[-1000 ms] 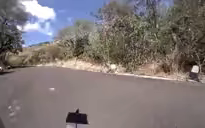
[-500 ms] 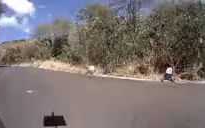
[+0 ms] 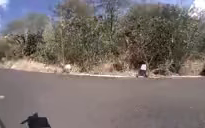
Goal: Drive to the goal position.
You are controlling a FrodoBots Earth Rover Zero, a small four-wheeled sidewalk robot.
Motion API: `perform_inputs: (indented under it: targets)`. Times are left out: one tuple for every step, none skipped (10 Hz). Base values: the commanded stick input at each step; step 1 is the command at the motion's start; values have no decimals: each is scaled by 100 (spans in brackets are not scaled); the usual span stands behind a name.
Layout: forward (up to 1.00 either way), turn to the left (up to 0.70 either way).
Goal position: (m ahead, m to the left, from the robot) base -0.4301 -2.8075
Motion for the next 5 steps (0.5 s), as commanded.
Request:
perform_inputs:
  targets:
    - [0,-50]
    - [0,-50]
    - [0,-50]
    - [0,-50]
    - [0,-50]
